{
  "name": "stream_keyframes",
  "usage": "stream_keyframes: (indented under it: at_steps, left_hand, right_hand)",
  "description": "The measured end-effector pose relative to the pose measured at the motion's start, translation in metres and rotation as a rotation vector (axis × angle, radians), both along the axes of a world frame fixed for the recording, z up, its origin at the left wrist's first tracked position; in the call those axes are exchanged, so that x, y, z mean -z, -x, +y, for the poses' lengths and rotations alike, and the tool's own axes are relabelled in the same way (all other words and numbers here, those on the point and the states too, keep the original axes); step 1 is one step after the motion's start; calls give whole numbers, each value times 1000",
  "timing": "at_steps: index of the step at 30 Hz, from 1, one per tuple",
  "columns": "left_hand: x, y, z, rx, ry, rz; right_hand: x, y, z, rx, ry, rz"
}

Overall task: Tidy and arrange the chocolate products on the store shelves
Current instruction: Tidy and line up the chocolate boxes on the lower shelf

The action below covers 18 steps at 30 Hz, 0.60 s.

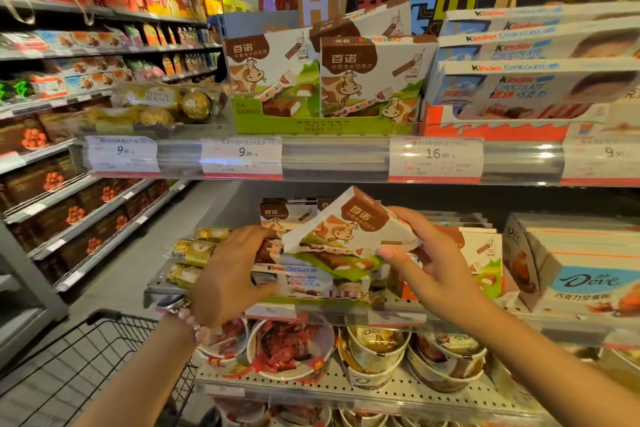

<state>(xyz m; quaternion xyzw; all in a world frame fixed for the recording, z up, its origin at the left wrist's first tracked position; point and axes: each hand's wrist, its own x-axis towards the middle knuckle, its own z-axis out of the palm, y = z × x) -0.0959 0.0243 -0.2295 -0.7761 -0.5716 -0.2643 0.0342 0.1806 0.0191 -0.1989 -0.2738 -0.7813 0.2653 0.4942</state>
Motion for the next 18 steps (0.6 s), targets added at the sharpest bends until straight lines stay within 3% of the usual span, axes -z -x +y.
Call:
stream_keyframes:
  at_steps: [4, 8, 11, 18]
  left_hand:
    - [8, 9, 1, -7, -22, -38]
    - [10, 12, 1, -10, -89, 133]
    - [13, 13, 0, -5, -135, 137]
    - [25, 17, 2, 53, -74, -16]
  right_hand:
    - [5, 17, 4, 75, -222, 4]
    - [3, 41, 20, 118, -394, -115]
    - [-1, 58, 39, 137, -487, -197]
    - [-3, 93, 67, 142, -397, -456]
